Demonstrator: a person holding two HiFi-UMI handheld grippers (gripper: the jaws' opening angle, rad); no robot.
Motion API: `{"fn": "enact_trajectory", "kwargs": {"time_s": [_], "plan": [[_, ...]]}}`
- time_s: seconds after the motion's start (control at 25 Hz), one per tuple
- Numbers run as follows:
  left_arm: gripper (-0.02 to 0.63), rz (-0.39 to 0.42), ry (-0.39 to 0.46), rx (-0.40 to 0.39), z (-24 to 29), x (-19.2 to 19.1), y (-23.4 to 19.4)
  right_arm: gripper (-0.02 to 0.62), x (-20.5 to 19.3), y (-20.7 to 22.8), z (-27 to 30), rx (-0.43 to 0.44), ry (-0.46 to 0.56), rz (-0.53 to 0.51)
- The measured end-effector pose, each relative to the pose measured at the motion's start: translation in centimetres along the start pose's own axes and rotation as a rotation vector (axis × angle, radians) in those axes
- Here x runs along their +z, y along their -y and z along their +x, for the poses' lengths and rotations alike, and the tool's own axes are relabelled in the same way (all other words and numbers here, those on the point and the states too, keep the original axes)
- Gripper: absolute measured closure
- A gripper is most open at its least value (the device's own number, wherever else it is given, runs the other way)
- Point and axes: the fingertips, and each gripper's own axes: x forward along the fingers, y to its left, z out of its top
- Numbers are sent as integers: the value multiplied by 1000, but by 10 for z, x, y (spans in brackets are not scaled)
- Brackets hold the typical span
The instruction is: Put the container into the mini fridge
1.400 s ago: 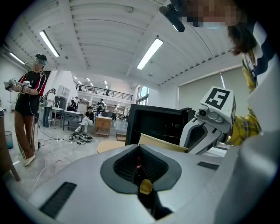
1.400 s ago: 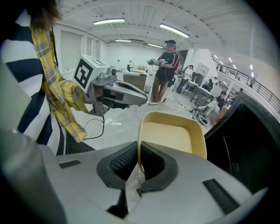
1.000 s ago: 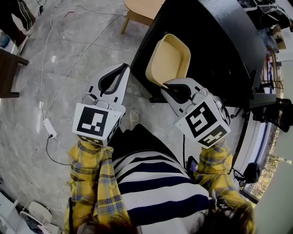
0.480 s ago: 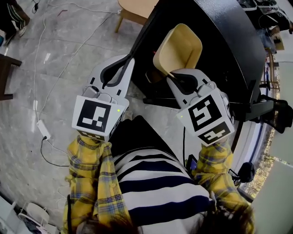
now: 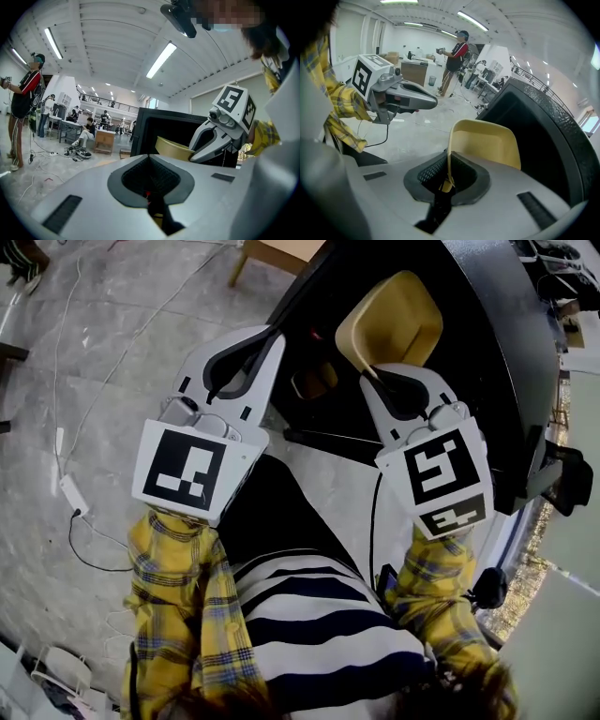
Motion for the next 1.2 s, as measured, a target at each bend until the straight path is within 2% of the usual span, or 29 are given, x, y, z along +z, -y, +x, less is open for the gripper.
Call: {"fn": "enact_trajectory", "kwargs": {"time_s": [0.48,1.0,1.2], "plan": [[588,-8,-12,-17,14,-6,-8,560,-2,40,15,-147,-15,10],[588,-2,-17,-53,40,-22,-5,560,-11,74,31,-250,-3,73],[588,-8,-12,-59,48,-22,-6,560,-12,90,35,-317,-22,53]]}}
